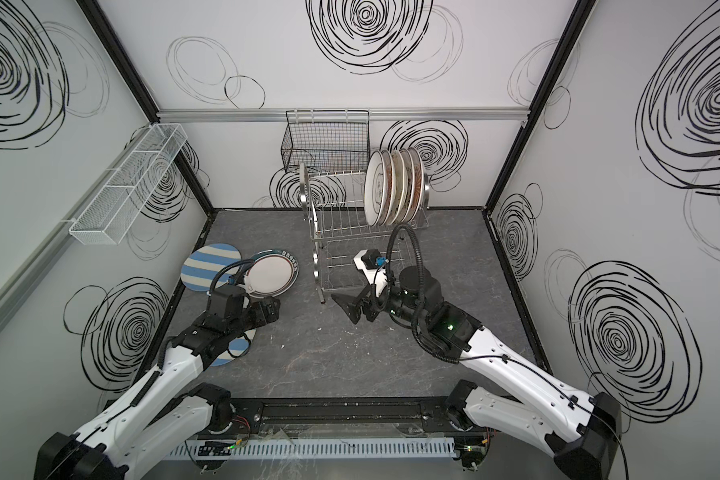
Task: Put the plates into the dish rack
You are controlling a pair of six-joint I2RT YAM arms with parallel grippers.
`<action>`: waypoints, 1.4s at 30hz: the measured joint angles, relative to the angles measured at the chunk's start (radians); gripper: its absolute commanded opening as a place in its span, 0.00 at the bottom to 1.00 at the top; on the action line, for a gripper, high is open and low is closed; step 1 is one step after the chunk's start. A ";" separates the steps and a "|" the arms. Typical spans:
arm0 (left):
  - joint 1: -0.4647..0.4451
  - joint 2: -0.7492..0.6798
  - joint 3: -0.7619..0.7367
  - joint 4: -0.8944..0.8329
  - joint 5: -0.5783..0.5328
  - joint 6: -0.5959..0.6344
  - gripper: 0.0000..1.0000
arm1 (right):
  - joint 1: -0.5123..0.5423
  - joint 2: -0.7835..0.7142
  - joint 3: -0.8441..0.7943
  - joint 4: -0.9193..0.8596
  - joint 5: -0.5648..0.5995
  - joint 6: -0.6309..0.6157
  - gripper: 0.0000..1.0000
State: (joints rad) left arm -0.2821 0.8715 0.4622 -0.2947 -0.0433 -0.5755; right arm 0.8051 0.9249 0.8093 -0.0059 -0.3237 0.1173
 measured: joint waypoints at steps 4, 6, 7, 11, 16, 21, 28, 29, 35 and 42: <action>-0.034 0.055 -0.012 -0.001 -0.050 -0.024 0.96 | 0.000 -0.037 -0.088 0.068 0.003 0.018 1.00; -0.051 0.080 -0.013 -0.001 -0.076 -0.036 0.96 | 0.000 -0.041 -0.127 0.101 -0.004 0.024 1.00; -0.059 0.084 -0.014 -0.001 -0.086 -0.042 0.96 | 0.000 -0.041 -0.145 0.118 -0.006 0.032 1.00; -0.080 0.084 -0.018 0.005 -0.129 -0.062 0.96 | 0.000 -0.042 -0.221 0.175 -0.012 0.063 1.00; -0.050 0.125 -0.031 0.023 -0.156 -0.063 0.96 | 0.000 -0.042 -0.277 0.213 -0.029 0.092 1.00; -0.009 0.167 -0.073 0.042 -0.159 -0.062 0.96 | -0.014 -0.047 -0.308 0.266 -0.059 0.120 1.00; 0.033 0.171 -0.085 0.060 -0.135 -0.061 0.96 | -0.086 -0.062 -0.336 0.328 -0.133 0.193 1.00; 0.033 0.169 -0.086 0.060 -0.130 -0.061 0.96 | -0.097 -0.063 -0.339 0.332 -0.142 0.199 1.00; 0.013 0.158 -0.113 0.069 -0.087 -0.069 0.96 | -0.175 -0.068 -0.365 0.352 -0.204 0.243 1.00; -0.010 0.166 -0.112 0.092 -0.058 -0.072 0.96 | -0.210 -0.076 -0.371 0.352 -0.244 0.269 1.00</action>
State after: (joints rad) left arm -0.2920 1.0370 0.3500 -0.2024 -0.1013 -0.6479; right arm 0.5953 0.8490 0.4385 0.3462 -0.5678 0.3862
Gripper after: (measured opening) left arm 0.960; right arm 0.998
